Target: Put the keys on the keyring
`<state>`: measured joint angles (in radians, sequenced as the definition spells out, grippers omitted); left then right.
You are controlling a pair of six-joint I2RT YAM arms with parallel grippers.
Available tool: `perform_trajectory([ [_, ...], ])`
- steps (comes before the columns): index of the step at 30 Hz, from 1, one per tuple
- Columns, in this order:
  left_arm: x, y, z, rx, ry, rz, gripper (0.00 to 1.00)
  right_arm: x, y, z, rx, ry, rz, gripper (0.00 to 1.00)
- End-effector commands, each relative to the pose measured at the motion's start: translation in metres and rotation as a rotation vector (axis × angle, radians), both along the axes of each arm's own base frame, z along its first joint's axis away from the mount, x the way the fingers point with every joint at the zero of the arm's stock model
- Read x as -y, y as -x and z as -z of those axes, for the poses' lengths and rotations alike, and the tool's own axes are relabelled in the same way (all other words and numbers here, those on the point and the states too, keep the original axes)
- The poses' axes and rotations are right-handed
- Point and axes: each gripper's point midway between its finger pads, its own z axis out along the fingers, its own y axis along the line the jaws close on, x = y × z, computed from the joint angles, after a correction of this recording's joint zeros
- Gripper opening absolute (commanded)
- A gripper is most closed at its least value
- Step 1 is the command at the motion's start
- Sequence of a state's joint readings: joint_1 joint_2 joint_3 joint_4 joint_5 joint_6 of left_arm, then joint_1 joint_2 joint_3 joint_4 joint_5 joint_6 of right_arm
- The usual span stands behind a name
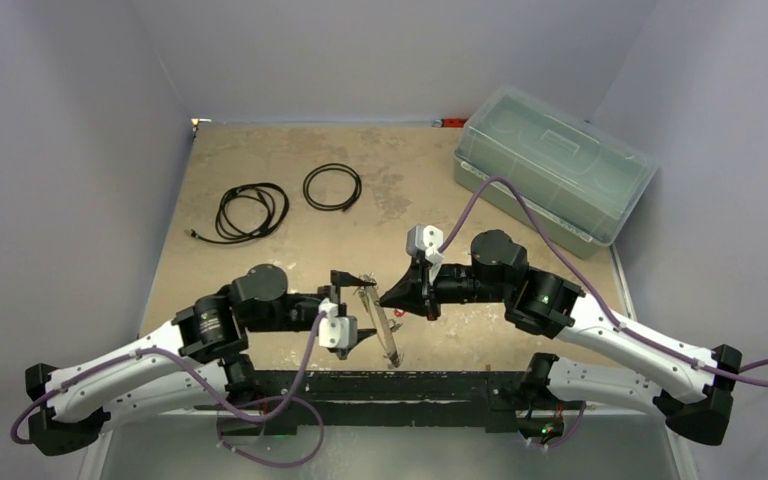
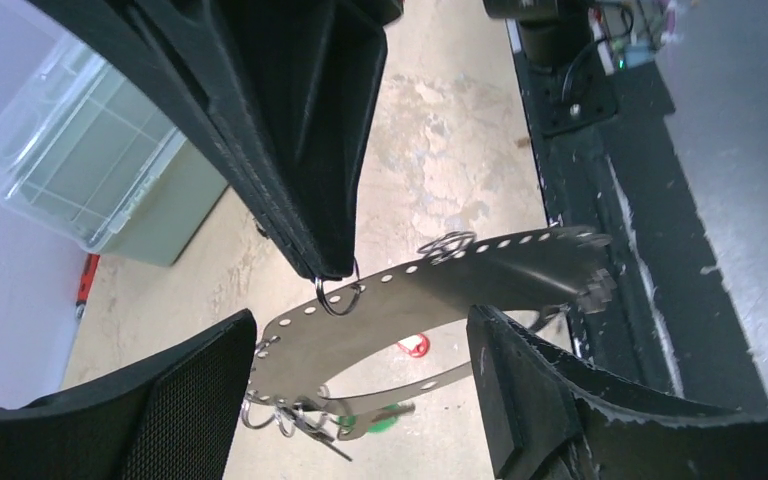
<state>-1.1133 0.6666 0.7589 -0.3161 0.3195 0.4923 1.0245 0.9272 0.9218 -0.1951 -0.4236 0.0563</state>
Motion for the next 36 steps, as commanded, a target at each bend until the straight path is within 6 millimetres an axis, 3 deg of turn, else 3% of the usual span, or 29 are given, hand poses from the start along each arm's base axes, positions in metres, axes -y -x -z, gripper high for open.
perform_trajectory([
  [1, 0.012, -0.006, -0.005, 0.114, -0.019, 0.05, 0.76, -0.001, 0.014, -0.039, 0.067, -0.092, -0.089, 0.0],
  [11, 0.025, -0.005, -0.004, 0.146, -0.053, 0.112, 0.49, -0.001, 0.022, -0.034, 0.06, -0.078, -0.14, 0.0],
  [16, 0.025, 0.001, -0.003, 0.13, -0.047, 0.139, 0.25, -0.002, 0.023, -0.031, 0.055, -0.068, -0.15, 0.0],
  [23, 0.024, 0.005, -0.002, 0.111, -0.044, 0.151, 0.23, -0.003, 0.021, -0.029, 0.055, -0.061, -0.145, 0.0],
  [26, 0.024, 0.005, -0.003, 0.097, -0.032, 0.143, 0.36, -0.003, 0.019, -0.03, 0.059, -0.063, -0.135, 0.0],
  [28, 0.023, 0.005, -0.004, 0.093, -0.027, 0.139, 0.39, -0.004, 0.018, -0.029, 0.059, -0.062, -0.132, 0.0],
  [30, 0.024, 0.005, -0.003, 0.089, -0.027, 0.138, 0.32, -0.004, 0.019, -0.029, 0.057, -0.06, -0.135, 0.0],
  [32, 0.024, 0.004, -0.001, 0.085, -0.031, 0.132, 0.18, -0.004, 0.019, -0.028, 0.056, -0.059, -0.138, 0.0],
  [36, 0.025, 0.003, -0.004, 0.068, -0.015, 0.121, 0.06, -0.004, 0.02, -0.027, 0.054, -0.059, -0.144, 0.0],
])
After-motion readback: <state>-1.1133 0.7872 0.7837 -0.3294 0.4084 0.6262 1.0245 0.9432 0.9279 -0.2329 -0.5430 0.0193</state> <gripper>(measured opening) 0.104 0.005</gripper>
